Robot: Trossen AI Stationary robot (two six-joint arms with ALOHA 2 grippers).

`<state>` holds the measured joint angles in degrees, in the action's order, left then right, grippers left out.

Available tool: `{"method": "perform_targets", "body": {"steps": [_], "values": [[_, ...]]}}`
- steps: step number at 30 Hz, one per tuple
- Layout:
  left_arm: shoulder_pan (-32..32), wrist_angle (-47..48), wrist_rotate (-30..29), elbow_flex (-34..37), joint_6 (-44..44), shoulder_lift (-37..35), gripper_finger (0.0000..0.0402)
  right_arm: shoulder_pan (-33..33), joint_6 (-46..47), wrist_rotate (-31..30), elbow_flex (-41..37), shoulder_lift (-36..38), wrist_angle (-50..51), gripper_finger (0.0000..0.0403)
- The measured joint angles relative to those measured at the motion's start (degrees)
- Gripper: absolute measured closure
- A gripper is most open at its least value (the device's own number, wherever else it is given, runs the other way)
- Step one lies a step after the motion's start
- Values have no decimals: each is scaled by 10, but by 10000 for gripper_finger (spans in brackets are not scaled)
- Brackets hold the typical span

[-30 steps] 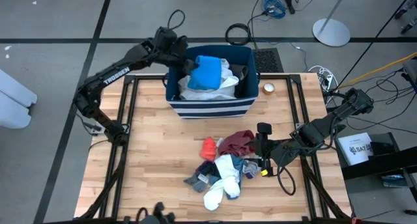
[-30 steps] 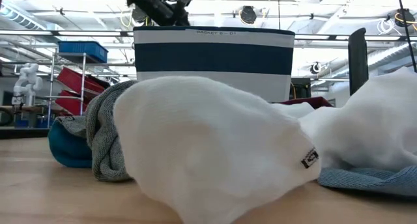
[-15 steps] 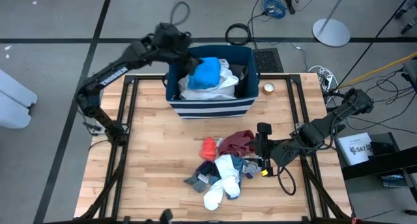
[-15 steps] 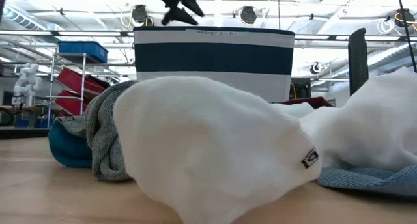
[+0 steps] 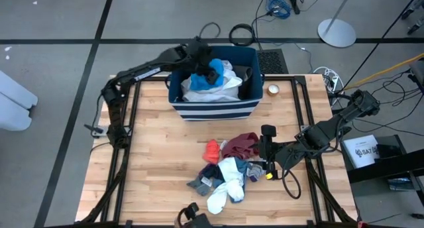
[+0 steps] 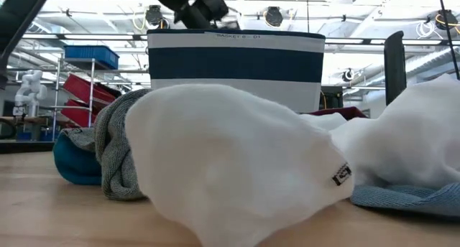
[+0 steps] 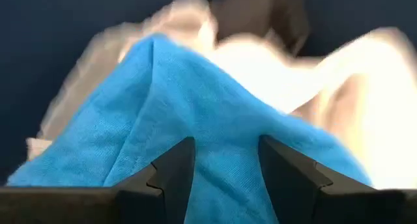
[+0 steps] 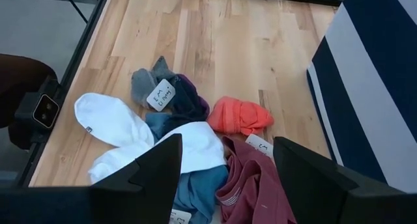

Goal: Sort clothes
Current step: Put the blue shorts into the blue laundry organizer, then move the blue pair of socks to the center of the table

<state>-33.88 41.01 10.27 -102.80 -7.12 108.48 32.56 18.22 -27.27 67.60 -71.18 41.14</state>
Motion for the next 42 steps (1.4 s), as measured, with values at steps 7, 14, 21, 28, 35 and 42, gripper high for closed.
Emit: {"method": "perform_targets", "body": {"steps": [7,14,21,28,35,42], "values": [[8,94,-52,0,35,59,221,0,-5,0,0,0,7,174],[18,100,-70,7,45,88,221,0,-5,0,0,0,8,174],[19,105,-75,-4,46,60,221,0,-5,0,0,0,8,174],[19,103,-80,-23,45,-20,221,0,-5,0,0,0,7,174],[19,78,-94,-35,43,-122,221,0,-5,0,0,0,5,174],[43,84,-37,-35,29,-211,221,0,-5,0,0,0,3,174]]}}
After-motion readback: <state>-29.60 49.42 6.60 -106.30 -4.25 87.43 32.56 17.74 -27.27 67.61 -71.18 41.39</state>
